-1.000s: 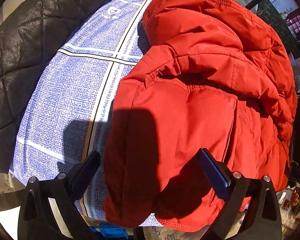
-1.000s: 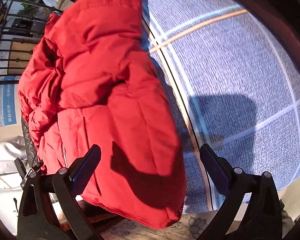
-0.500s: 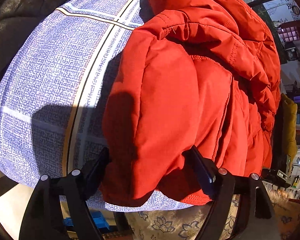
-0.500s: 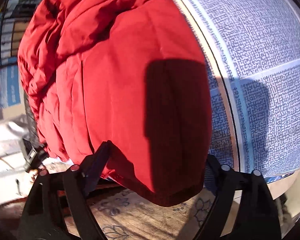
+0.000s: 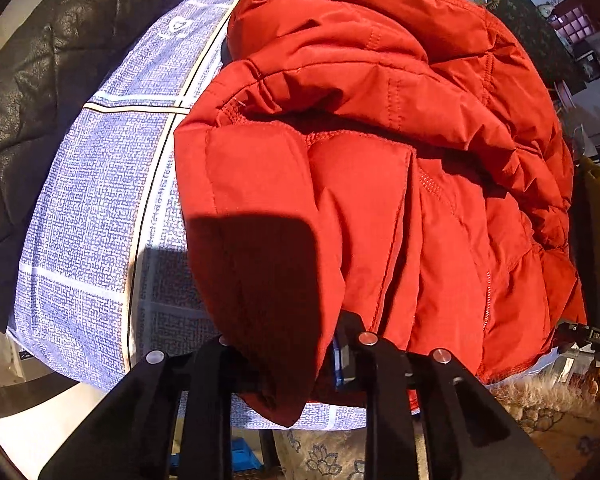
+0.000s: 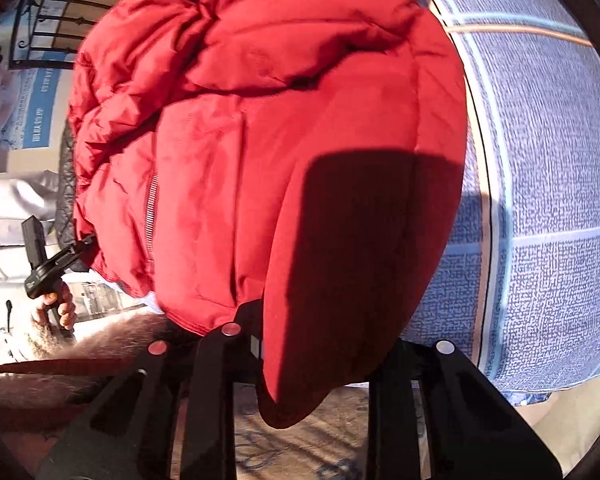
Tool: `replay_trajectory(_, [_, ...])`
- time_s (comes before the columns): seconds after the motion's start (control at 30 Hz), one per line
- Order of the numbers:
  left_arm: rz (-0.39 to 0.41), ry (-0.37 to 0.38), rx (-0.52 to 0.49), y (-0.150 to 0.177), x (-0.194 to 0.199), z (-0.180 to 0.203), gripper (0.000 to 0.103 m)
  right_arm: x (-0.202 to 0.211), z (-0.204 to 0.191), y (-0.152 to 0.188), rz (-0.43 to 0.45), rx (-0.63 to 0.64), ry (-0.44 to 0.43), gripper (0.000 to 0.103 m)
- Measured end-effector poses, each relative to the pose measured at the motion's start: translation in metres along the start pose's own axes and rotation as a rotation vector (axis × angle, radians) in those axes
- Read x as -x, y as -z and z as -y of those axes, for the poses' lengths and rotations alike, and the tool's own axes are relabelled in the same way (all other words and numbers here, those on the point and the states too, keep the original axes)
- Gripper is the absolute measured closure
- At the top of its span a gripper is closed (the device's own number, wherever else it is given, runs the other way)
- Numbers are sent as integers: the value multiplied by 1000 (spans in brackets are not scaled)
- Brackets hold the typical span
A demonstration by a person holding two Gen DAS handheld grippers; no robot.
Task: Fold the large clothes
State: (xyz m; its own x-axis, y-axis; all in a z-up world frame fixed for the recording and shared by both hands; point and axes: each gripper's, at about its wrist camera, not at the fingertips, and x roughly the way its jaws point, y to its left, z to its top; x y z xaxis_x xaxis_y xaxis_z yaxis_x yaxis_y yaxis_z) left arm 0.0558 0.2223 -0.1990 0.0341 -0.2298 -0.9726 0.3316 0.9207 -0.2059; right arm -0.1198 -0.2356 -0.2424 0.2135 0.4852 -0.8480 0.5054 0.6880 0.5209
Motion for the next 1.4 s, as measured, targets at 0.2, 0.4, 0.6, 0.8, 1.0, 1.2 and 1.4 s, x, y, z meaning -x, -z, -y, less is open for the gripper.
replay_trajectory(0.2, [84, 62, 42, -15, 40, -1, 85, 30, -31, -23, 89, 40, -92, 82])
replay_trajectory(0.4, [196, 134, 75, -59, 68, 7, 87, 62, -53, -74, 198, 93, -115, 83])
replay_trajectory(0.6, [274, 126, 47, -138, 82, 34, 88, 98, -73, -152, 323, 159, -54, 86])
replay_trajectory(0.8, [387, 121, 85, -216, 103, 40, 88, 131, -80, -225, 410, 122, -41, 86])
replay_trajectory(1.0, [368, 65, 130, -278, 75, 55, 88, 126, -62, -294, 421, 0, -59, 86])
replay_trajectory(1.2, [277, -17, 168, -316, 16, 59, 85, 80, -46, -344, 362, -101, 4, 86])
replay_trajectory(1.4, [230, -23, 196, -331, -14, 57, 83, 46, -36, -365, 321, -136, 50, 86])
